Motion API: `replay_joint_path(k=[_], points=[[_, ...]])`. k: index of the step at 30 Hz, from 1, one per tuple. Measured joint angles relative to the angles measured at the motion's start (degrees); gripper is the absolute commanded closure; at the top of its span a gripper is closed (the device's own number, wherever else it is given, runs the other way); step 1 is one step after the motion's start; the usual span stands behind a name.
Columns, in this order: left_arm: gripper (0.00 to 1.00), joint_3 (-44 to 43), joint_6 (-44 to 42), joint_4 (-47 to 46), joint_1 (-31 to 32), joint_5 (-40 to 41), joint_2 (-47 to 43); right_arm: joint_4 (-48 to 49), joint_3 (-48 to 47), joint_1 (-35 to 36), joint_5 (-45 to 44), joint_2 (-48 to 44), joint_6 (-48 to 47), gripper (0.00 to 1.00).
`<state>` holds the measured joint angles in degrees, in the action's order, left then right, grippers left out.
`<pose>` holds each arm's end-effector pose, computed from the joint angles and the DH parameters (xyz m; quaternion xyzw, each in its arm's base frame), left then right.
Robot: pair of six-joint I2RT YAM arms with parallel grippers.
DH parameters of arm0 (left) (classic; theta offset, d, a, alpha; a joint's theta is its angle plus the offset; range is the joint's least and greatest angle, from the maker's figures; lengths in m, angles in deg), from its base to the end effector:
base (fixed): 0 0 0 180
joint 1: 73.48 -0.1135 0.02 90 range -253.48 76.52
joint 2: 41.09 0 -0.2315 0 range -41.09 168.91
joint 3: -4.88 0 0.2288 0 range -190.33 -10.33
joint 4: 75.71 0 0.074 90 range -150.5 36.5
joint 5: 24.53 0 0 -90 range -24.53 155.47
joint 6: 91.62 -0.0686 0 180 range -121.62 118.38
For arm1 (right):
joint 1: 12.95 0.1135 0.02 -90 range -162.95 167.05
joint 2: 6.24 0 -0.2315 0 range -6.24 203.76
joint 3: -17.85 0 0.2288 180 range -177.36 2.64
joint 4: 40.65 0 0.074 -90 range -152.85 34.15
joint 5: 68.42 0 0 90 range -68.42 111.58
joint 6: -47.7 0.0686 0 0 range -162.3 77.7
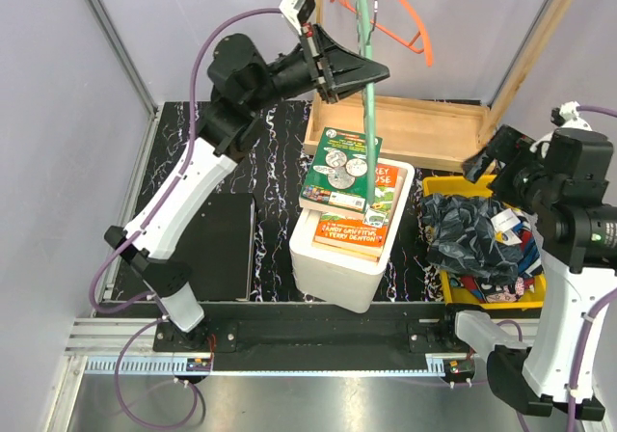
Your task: Remove the shorts from the hanger
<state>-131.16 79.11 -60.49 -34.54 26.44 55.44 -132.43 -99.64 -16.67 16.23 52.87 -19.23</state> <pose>0.2364 -0.2466 0.5414 0.0798 0.5778 -0.7756 0.2412 0.1392 -0.0155 0.4287 0.2253 0.8505 0.0391 0.4737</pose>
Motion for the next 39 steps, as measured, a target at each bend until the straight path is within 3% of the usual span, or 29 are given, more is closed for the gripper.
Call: replay_joint_path(k=[4,8,14,19,21,25,26,28,30,35,36,37,39], points=[[1.0,-0.3,-2.5,4.2,1.7,6.4,1.2,4.2,-1.4,0.0,24.6,-1.6,0.5,0.0],[1.0,-0.3,-4.5,8.7,4.0,15.5,1.4,10.1,-0.4,0.0,40.4,-4.0,1.9,0.0],[1.0,-0.3,-4.6,13.6,8.7,27.3,1.4,16.6,-1.2,1.6,51.9,-4.8,3.2,0.0],[1.0,-1.2,-3.4,15.8,12.5,33.7,2.2,17.2,-1.0,5.2,53.4,-3.0,1.9,0.08],[1.0,-2.3,-2.6,16.7,14.0,35.9,3.1,16.6,-0.8,5.9,52.7,-2.1,0.5,0.13],[1.0,-4.2,-1.5,17.9,16.7,39.8,4.7,15.8,0.8,6.1,50.8,-1.9,-1.1,0.41],[1.0,-4.7,-1.3,18.0,17.2,40.5,5.1,15.8,1.5,6.2,50.3,-2.1,-1.2,0.57],[1.0,-5.5,-1.0,18.0,18.1,41.5,5.8,15.8,2.6,6.2,49.7,-2.6,-1.8,0.72],[0.99,-6.2,-1.5,18.8,18.9,43.3,6.6,16.3,3.5,6.3,49.3,-3.5,-1.8,1.0],[0.77,-6.7,-0.8,17.0,19.9,43.1,8.3,18.4,5.3,6.5,48.3,-6.5,-1.7,1.0],[0.71,-6.7,-1.8,16.4,20.1,42.9,8.3,18.5,5.4,6.5,47.8,-6.9,-1.4,1.0],[0.58,-6.7,-2.9,15.7,20.3,42.4,8.3,18.6,5.4,6.5,46.7,-7.7,-0.8,1.0],[0.47,-6.2,-5.9,13.3,20.3,40.7,8.0,18.8,5.4,6.5,45.2,-9.0,0.4,1.0]])
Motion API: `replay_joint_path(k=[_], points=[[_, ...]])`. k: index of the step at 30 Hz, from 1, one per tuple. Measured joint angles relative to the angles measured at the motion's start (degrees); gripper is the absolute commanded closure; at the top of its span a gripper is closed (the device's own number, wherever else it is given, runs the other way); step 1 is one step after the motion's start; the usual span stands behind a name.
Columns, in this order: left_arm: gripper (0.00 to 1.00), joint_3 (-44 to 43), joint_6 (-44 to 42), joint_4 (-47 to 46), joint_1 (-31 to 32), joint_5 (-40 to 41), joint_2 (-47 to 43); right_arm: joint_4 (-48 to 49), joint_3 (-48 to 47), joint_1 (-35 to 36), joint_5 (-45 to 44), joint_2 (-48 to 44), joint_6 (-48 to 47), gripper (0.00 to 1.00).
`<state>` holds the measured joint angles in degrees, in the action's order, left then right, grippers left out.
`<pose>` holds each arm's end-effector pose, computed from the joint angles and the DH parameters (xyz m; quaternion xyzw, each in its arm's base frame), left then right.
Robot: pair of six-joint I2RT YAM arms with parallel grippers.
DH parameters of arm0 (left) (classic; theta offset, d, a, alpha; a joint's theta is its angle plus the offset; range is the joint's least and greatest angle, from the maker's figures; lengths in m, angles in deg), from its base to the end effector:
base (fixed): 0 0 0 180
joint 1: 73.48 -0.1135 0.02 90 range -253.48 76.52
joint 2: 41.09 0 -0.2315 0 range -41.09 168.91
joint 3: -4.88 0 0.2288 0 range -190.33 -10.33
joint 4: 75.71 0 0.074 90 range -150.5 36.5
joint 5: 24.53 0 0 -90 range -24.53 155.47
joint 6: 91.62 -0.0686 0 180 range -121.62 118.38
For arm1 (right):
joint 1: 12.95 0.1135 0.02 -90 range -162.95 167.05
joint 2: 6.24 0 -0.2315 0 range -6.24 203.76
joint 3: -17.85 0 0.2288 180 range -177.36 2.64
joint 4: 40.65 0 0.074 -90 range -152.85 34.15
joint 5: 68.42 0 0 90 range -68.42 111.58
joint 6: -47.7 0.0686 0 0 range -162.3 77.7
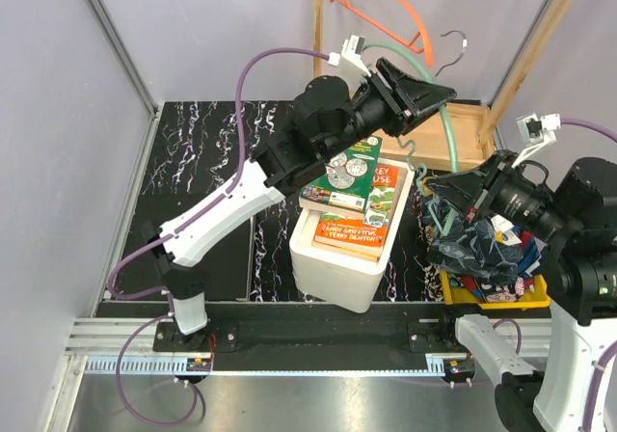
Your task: Remove the shorts from the hanger
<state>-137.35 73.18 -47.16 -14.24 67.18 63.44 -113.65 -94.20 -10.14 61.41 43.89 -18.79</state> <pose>0.2063 -0.3426 0.5002 -0.0990 0.6409 -0.6970 0.3061 0.1013 0.0490 0.4687 -0.0825 0.7530 0.3921 0.5220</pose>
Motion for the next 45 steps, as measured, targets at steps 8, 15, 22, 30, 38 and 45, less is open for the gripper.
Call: replay_joint_path(k=[8,15,22,30,38,45], points=[[0.23,16.6,-16.2,-3.7,-5.6,-9.4,-15.3,-3.1,-4.1,0.0,-14.5,-0.7,2.9,1.0],[0.15,27.0,-31.0,1.4,-11.5,-10.7,-34.8,-7.6,-13.6,0.0,-24.1,4.4,2.5,1.0],[0.09,29.7,-43.4,7.6,-12.3,-9.0,-46.9,-8.0,-19.4,0.0,-25.1,11.6,1.5,1.0],[0.08,34.2,-51.6,12.2,-12.5,-4.5,-50.7,-1.9,-20.5,0.0,-9.7,13.6,1.3,1.0],[0.07,34.6,-56.0,14.2,-12.5,-3.1,-48.9,1.9,-16.9,0.0,-12.1,7.8,5.0,1.0],[0.05,34.4,-58.6,14.4,-12.5,-1.9,-48.5,0.9,-24.7,0.0,-20.1,14.1,3.9,1.0]])
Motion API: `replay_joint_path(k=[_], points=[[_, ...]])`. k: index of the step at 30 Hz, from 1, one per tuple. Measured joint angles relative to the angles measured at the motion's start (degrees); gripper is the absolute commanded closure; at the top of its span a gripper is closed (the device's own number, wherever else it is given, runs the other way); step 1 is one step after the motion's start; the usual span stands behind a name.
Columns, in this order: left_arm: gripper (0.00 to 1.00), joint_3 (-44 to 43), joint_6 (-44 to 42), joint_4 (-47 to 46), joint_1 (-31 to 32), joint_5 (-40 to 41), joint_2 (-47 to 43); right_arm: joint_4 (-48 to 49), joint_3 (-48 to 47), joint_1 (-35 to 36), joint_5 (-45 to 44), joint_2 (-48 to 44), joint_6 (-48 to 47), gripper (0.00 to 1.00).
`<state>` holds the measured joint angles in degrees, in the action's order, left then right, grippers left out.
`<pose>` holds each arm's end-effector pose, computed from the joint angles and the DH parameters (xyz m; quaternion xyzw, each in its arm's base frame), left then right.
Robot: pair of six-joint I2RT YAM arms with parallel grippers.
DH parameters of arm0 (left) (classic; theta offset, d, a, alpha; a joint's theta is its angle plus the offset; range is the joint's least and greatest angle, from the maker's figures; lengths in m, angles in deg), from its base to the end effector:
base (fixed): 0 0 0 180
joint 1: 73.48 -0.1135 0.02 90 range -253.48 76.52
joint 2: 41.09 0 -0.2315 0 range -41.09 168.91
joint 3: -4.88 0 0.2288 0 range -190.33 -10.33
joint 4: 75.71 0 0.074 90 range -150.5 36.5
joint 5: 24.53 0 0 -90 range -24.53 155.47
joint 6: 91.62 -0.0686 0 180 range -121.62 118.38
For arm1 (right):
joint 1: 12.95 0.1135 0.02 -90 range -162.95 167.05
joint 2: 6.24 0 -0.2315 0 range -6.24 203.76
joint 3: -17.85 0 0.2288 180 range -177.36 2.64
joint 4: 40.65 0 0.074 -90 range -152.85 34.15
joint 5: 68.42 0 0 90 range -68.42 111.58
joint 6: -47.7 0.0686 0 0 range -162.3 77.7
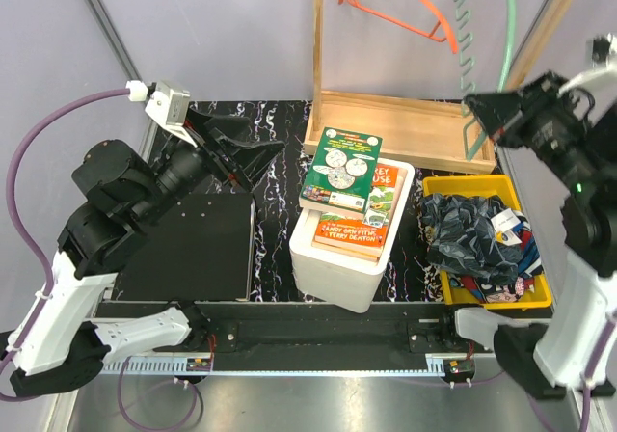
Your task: Remove the shorts from the hanger
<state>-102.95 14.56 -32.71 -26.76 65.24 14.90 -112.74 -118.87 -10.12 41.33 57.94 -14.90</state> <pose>0.1183 -0.1260 0.5072 0.1728 0.6271 -0.3974 0.6472 0.1251 0.0294 0.5412 0.0287 0.7039 0.2990 0.6437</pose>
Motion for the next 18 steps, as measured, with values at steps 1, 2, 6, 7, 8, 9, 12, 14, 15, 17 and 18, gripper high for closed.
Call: replay_joint_path(k=[1,2,6,7,8,9,12,14,15,17,18], points=[[0.04,0.0,-0.2,0.0,0.0,0.3,0.0,-1.6,-3.4,0.0,-1.5,3.1,-0.6,1.0],[0.03,0.0,-0.5,0.0,0.0,0.5,0.0,-2.9,-6.1,0.0,-2.6,5.9,-0.9,1.0],[0.01,-0.6,-2.0,1.7,0.0,1.9,-0.2,-8.7,-14.4,0.0,-6.0,15.5,-2.0,1.0],[0.01,-0.7,-2.4,2.4,0.0,2.4,-0.4,-10.4,-16.2,0.0,-6.9,18.1,-2.1,1.0],[0.01,-0.7,-2.8,2.9,0.0,3.0,-0.7,-12.3,-17.7,-0.1,-7.3,20.9,-2.2,1.0],[0.01,-0.7,-3.3,3.4,0.0,3.7,-0.9,-13.3,-18.3,-0.3,-7.3,22.5,-2.2,1.0],[0.01,-0.8,-4.5,4.3,0.0,5.4,-1.6,-16.1,-20.6,-1.7,-5.4,27.5,-2.3,1.0],[0.01,-1.3,-5.3,5.1,0.0,6.0,-1.7,-16.2,-21.6,-3.8,-2.7,29.9,-2.2,1.0],[0.01,-1.7,-5.7,5.5,0.0,6.1,-1.7,-15.7,-22.2,-4.9,-1.2,31.0,-2.0,1.0],[0.01,-2.8,-6.6,6.5,0.0,6.2,-1.5,-14.3,-24.0,-6.7,1.9,33.3,-1.4,1.0],[0.01,-3.3,-7.0,7.0,0.0,6.2,-1.3,-13.3,-25.0,-7.3,3.1,34.4,-1.1,1.0]])
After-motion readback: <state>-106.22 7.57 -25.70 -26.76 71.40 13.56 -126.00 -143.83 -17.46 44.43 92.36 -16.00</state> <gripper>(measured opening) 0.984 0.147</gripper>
